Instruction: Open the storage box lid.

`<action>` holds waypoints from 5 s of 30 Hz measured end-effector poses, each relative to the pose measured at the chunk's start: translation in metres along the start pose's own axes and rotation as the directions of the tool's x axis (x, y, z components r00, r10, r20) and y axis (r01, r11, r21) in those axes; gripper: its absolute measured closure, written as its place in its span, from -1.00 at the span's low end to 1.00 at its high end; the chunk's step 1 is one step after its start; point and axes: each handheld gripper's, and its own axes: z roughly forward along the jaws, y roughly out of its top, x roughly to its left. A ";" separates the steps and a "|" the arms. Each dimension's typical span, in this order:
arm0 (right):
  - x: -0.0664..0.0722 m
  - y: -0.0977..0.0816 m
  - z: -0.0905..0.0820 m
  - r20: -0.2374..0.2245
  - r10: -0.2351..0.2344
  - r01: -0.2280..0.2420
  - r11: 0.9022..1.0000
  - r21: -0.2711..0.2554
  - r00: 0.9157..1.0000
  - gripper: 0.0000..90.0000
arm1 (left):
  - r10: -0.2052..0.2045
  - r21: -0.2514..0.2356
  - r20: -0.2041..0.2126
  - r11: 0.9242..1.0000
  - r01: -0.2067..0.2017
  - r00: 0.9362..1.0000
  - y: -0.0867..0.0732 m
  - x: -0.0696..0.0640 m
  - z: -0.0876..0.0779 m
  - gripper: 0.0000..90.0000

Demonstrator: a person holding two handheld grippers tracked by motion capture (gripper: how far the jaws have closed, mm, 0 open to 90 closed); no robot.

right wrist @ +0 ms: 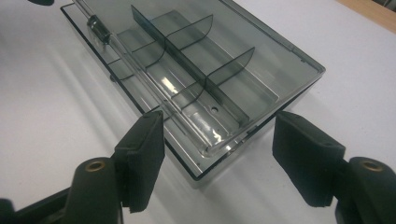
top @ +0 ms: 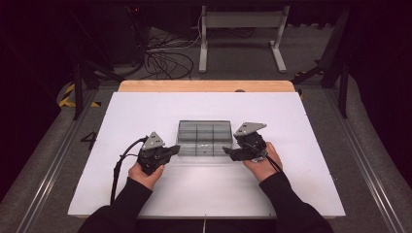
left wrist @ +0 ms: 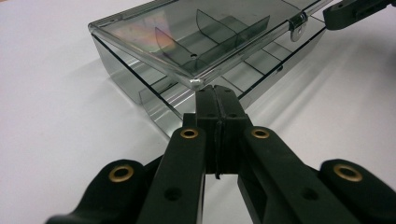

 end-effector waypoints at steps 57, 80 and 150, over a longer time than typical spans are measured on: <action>-0.018 0.038 -0.012 -0.007 -0.047 0.047 0.997 -0.056 0.999 -0.12 | 0.035 -0.072 -0.006 0.997 -0.035 0.999 -0.003 -0.007 -0.041 0.26; -0.050 0.061 -0.006 -0.024 0.015 -0.017 0.995 -0.097 1.000 0.11 | 0.025 -0.180 -0.039 0.983 -0.032 0.999 -0.009 -0.001 -0.066 -0.57; -0.099 0.077 0.056 0.016 0.206 -0.202 0.968 -0.149 0.978 -0.12 | -0.005 -0.224 -0.112 0.974 -0.020 0.994 -0.024 0.015 -0.089 -0.85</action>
